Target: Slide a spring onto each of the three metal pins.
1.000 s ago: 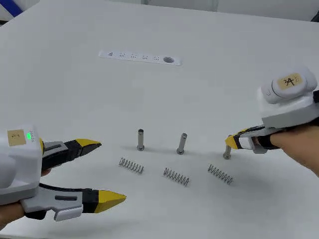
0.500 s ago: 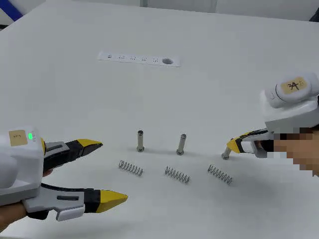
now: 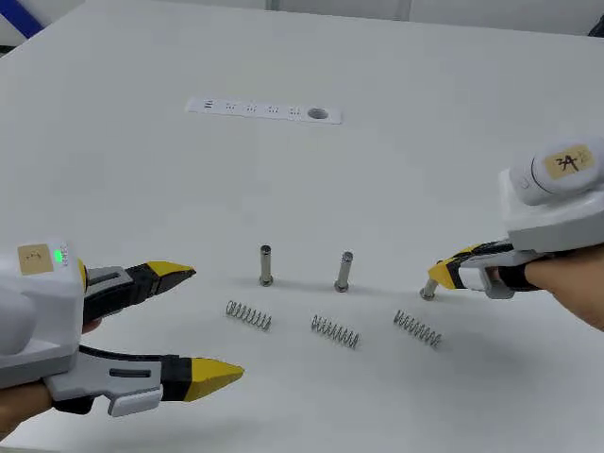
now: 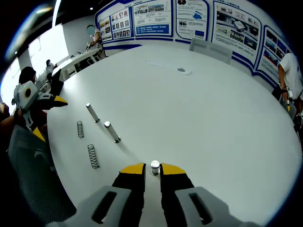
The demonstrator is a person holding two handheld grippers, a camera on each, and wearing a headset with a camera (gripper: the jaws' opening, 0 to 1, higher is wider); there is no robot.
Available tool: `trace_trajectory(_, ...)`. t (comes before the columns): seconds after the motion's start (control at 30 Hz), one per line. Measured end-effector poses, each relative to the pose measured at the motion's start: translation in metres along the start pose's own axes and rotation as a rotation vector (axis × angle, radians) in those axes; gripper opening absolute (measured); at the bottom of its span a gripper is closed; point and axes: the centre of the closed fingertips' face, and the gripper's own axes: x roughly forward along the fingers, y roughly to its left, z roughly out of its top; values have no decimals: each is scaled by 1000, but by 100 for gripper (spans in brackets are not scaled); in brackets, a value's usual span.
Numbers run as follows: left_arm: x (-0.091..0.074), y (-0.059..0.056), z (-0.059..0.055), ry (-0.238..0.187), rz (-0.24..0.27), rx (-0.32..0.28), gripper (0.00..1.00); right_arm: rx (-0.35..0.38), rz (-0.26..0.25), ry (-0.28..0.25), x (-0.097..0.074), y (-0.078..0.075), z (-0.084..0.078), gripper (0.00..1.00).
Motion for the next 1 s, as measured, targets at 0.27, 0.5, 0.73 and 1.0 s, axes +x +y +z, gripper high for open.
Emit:
trace_trajectory(0.27,1,0,-1,0,-3,-3,75,-25,3,10,-11,8,-11,14)
trace_trajectory(0.5,3,-1,0,-5,-11,-2,75,-51,54,38,-11,29,-22,14)
trace_trajectory(0.73,3,-1,-1,-3,-13,-1,75,-153,125,84,6,52,-23,14)
trace_trajectory(1.0,0,1,-3,-6,-2,-8,75,-241,152,151,24,54,-26,14)
